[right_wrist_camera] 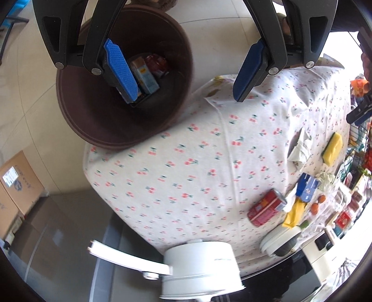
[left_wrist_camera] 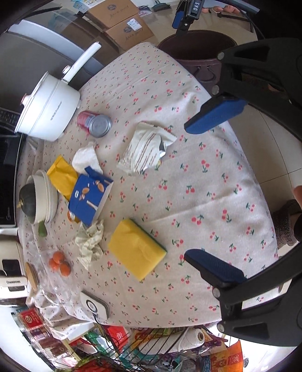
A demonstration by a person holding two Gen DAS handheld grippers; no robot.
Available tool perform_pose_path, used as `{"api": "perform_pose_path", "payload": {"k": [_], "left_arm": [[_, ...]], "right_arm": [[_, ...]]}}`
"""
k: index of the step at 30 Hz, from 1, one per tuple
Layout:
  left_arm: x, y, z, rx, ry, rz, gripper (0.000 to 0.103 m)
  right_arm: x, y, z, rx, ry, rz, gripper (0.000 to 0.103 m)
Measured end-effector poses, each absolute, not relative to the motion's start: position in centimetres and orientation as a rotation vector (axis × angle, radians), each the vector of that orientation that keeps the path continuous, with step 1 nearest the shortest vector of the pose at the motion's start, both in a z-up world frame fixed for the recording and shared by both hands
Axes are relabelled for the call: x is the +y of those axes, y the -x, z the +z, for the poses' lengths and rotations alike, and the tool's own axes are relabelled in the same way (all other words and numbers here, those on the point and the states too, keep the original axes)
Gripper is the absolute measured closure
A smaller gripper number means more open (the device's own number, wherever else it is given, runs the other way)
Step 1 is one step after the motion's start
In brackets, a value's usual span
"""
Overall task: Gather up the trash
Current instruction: 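Grasp the yellow sponge with the left tool, then grasp the foil snack wrapper with the right tool while the left holds the sponge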
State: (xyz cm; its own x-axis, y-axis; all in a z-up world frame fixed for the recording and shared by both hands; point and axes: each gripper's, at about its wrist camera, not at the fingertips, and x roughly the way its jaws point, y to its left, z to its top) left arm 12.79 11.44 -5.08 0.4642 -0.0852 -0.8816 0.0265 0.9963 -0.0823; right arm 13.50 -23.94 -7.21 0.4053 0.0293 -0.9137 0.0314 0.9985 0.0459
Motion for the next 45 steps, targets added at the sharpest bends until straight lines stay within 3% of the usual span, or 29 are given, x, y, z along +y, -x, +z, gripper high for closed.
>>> {"api": "perform_pose_path", "payload": {"k": [11, 17, 22, 24, 28, 31, 45], "left_arm": [[18.2, -18.1, -8.6, 1.161, 0.242, 0.125, 0.004], [17.3, -21.4, -9.0, 1.090, 0.078, 0.062, 0.004], [17.0, -22.3, -10.9, 1.143, 0.035, 0.019, 0.004], [17.0, -22.2, -11.3, 1.159, 0.002, 0.034, 0.008], [17.9, -21.6, -11.5, 1.178, 0.001, 0.044, 0.027], [18.7, -20.9, -11.1, 1.170, 0.053, 0.025, 0.033], [19.1, -17.8, -9.2, 1.164, 0.049, 0.037, 0.037]], "right_arm": [[-17.3, -17.2, -8.1, 1.171, 0.007, 0.084, 0.017], [-14.8, -19.2, -8.9, 1.187, 0.015, 0.111, 0.017], [-12.8, -20.2, -9.9, 1.205, 0.048, 0.135, 0.017], [-11.9, -20.5, -10.3, 1.207, 0.071, 0.147, 0.017], [-9.7, -21.1, -10.8, 1.202, 0.117, 0.192, 0.017], [-7.5, -21.4, -10.9, 1.183, 0.153, 0.260, 0.017], [0.6, -23.5, -13.5, 1.057, 0.360, 0.422, 0.017]]}}
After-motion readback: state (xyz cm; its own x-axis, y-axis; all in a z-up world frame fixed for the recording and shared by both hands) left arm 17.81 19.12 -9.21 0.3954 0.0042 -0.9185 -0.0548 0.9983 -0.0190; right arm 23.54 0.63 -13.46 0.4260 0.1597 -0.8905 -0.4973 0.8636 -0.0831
